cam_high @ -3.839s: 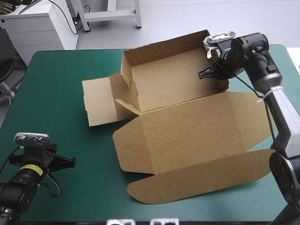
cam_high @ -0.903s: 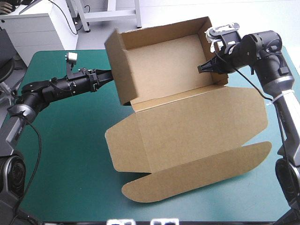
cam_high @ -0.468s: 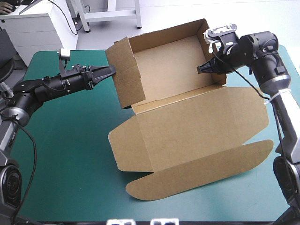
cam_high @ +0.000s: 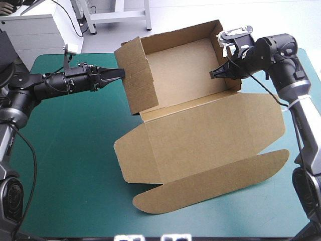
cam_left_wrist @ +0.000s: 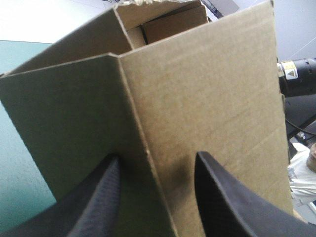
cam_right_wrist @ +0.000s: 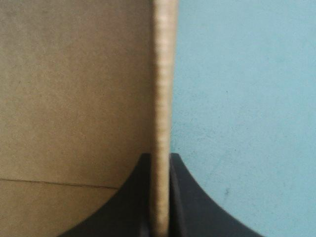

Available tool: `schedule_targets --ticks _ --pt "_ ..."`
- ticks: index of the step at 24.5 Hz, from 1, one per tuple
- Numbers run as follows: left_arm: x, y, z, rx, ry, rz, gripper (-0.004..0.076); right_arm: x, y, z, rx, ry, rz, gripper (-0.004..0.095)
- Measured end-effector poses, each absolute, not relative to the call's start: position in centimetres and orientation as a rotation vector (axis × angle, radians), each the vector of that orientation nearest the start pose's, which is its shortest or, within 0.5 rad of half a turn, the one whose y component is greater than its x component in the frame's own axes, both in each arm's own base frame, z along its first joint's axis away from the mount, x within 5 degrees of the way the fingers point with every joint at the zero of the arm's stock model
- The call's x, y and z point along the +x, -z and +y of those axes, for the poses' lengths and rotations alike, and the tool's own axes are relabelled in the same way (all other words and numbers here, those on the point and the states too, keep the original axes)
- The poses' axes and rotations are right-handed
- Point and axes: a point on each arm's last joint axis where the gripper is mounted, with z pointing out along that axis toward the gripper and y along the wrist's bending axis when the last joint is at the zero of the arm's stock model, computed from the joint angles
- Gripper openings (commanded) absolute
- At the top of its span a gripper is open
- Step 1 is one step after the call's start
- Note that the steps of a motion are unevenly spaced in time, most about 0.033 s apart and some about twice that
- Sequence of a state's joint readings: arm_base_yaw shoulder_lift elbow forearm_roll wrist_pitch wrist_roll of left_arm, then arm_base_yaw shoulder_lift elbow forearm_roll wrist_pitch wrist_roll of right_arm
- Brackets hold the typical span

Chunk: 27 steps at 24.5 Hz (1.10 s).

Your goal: Fold the box

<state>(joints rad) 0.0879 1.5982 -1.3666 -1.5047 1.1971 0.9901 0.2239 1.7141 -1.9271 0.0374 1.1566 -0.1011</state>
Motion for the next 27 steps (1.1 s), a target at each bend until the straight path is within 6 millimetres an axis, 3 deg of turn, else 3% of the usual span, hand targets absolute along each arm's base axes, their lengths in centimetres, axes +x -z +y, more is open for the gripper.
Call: schedule_targets --ticks 7,12,17,19,21,23,27 --pt "33.5 -38.6 -5.6 0.446 1.277 1.859 0.0341 36.1 -42.3 8.5 -0.404 -0.099 2.396 -0.0018" --pt "33.3 -38.6 -6.9 0.488 1.301 1.862 0.034 36.1 -42.3 8.5 -0.411 -0.096 2.394 -0.0018" --pt "33.6 -39.0 -7.2 0.404 1.341 1.846 0.0343 36.1 -42.3 8.5 -0.411 -0.096 2.394 -0.0018" --pt "33.4 -39.0 -7.3 0.431 1.342 1.838 0.037 36.1 -42.3 8.5 -0.411 -0.096 2.394 -0.0018" --pt "33.3 -39.0 -7.4 0.495 1.317 1.811 0.0463 36.1 -42.3 8.5 -0.411 -0.096 2.394 -0.0018" --pt "33.3 -39.0 -7.4 0.503 1.312 1.814 0.0482 36.1 -42.3 8.5 -0.412 -0.096 2.394 -0.0017" --pt "34.1 -37.7 -6.8 0.295 1.224 2.025 0.0482 36.1 -42.3 8.5 -0.4 -0.1 2.396 -0.0013"
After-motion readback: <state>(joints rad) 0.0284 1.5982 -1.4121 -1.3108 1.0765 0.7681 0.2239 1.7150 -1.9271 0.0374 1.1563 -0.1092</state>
